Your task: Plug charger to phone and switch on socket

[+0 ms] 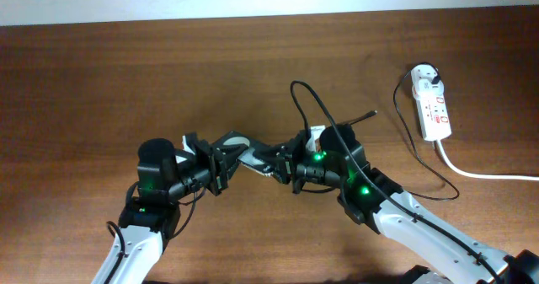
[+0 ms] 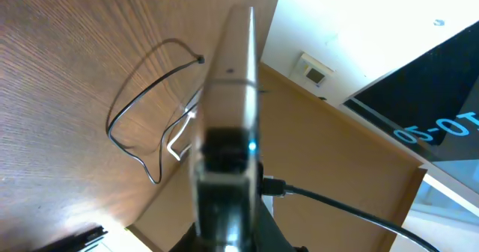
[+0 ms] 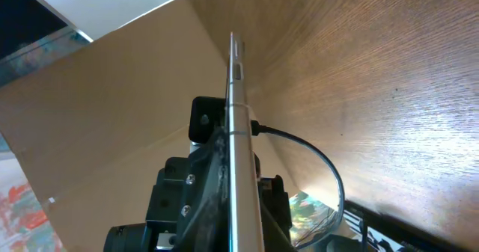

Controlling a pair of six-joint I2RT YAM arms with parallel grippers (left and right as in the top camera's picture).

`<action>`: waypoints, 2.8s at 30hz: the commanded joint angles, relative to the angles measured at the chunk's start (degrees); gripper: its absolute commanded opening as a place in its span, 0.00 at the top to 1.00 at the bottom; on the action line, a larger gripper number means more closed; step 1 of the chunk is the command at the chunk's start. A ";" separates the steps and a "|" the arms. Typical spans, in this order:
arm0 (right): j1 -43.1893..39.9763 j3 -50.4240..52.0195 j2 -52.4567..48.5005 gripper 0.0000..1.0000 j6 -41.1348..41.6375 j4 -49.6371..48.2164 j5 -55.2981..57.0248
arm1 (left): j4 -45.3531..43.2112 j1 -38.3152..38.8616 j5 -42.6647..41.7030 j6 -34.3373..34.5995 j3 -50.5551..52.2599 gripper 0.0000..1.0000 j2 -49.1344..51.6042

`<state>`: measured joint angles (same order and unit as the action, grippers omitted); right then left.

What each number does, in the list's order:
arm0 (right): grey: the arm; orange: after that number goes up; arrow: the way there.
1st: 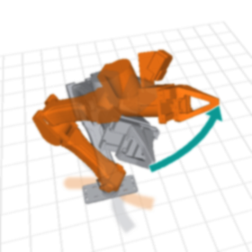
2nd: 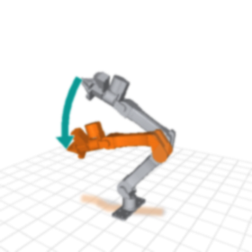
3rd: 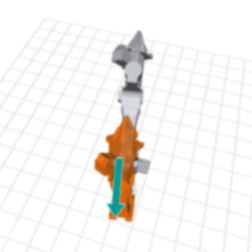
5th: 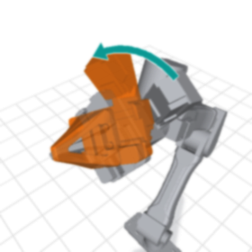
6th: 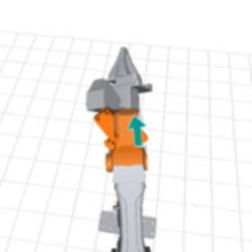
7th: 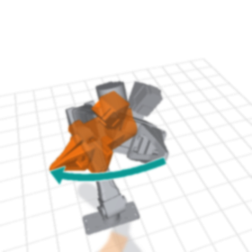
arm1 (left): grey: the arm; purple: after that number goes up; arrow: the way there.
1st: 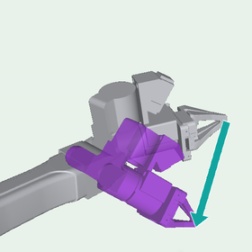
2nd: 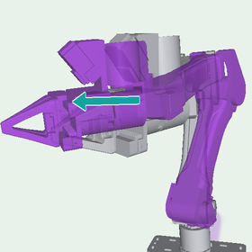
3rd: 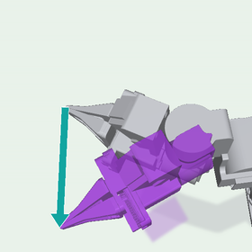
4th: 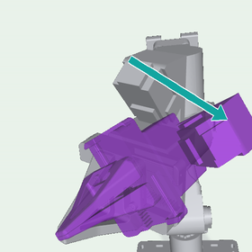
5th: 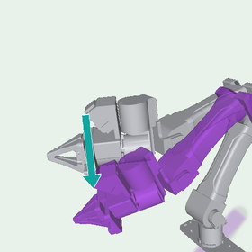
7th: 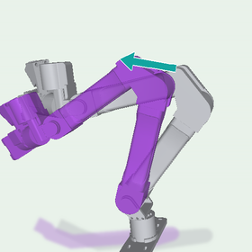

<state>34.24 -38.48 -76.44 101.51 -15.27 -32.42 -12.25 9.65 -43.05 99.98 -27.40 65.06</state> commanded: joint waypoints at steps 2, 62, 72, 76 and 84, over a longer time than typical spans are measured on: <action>1.49 -0.74 0.63 0.65 -1.64 0.04 -3.08 | -0.48 0.04 2.45 0.22 -0.44 1.00 0.02; -14.82 -38.56 -42.99 0.49 -87.27 55.95 29.49 | 22.64 0.04 -17.99 -56.78 -12.09 0.96 15.98; -14.69 -38.56 -42.99 0.77 -79.97 60.08 33.14 | 22.64 0.04 -17.99 -56.78 -12.09 0.95 15.98; -14.82 -38.82 -42.82 0.96 -80.00 59.36 33.09 | 22.86 0.04 -19.74 -56.78 -12.09 1.00 15.98; -15.13 -38.93 -11.08 0.96 -86.75 73.66 18.93 | 24.44 0.04 -25.22 -56.35 -12.09 1.00 15.98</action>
<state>19.27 -77.01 -98.43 18.02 53.69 -9.52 13.47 9.74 -63.13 44.10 -38.26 81.12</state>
